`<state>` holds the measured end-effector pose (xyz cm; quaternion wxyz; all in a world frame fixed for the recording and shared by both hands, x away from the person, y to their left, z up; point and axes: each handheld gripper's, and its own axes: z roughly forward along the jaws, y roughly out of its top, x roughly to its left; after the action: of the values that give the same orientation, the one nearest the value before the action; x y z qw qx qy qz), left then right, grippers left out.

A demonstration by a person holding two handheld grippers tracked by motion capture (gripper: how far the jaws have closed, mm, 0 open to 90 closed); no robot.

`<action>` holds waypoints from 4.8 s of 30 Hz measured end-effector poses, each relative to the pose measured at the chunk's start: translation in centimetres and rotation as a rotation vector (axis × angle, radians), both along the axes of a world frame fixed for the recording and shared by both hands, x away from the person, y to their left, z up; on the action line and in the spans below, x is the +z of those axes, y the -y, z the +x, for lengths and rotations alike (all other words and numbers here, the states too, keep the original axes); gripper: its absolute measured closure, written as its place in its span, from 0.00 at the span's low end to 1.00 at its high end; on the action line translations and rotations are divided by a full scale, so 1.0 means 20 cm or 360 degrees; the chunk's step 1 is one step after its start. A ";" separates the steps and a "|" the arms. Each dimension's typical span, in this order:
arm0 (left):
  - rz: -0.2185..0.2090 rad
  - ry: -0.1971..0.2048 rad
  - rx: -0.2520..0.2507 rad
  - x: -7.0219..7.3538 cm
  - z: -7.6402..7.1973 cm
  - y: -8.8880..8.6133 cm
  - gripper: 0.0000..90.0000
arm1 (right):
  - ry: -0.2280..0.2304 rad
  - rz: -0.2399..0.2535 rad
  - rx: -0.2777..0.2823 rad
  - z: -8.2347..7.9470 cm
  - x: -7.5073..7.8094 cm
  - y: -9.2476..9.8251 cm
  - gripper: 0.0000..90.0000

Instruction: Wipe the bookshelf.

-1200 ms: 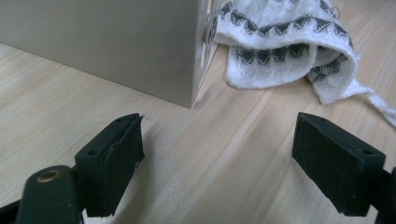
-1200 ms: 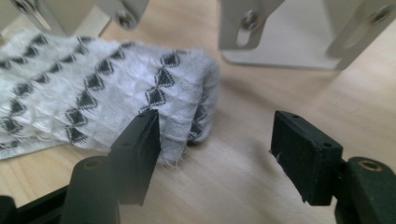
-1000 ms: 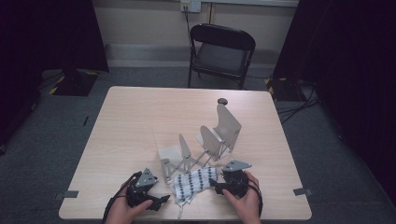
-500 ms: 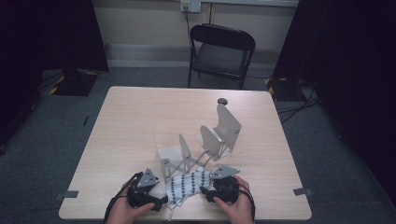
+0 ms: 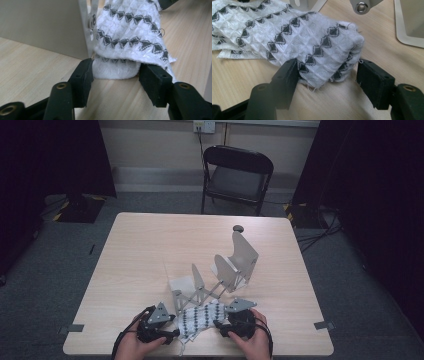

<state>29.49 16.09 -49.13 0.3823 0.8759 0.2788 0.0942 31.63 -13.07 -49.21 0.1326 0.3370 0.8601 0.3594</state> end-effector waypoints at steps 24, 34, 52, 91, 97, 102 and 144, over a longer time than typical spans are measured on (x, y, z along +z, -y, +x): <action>0.0049 -0.0057 -0.0030 0.03 0.00 -0.01 0.95 | 0.0022 0.0080 -0.0142 0.05 0.07 0.11 0.34; 0.0032 -0.0125 0.0070 0.04 0.01 -0.14 0.96 | 0.0029 0.0053 -0.0197 0.06 0.05 0.18 0.31; 0.0037 -0.0177 0.0118 0.04 -0.02 -0.19 0.96 | 0.0017 -0.0017 -0.0251 0.07 -0.01 0.23 0.27; 0.0114 -0.0171 0.0342 0.06 0.11 -0.42 0.96 | 0.0068 0.0018 -0.0252 0.08 -0.04 0.26 0.17; 0.0118 -0.0177 0.0393 0.06 0.21 -0.46 0.96 | 0.0070 0.0018 -0.0249 0.09 -0.04 0.26 0.17; 0.0084 -0.0185 0.0435 0.07 0.30 -0.48 0.96 | 0.0070 0.0018 -0.0251 0.09 -0.04 0.26 0.17; 0.0066 -0.0069 0.0512 0.24 0.18 -0.47 0.62 | 0.0068 0.0026 -0.0249 0.10 -0.04 0.27 0.18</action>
<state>33.10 25.59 -44.27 0.3381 0.8295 0.4217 0.1410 33.61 -18.38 -49.94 0.1758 0.3965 0.8251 0.3620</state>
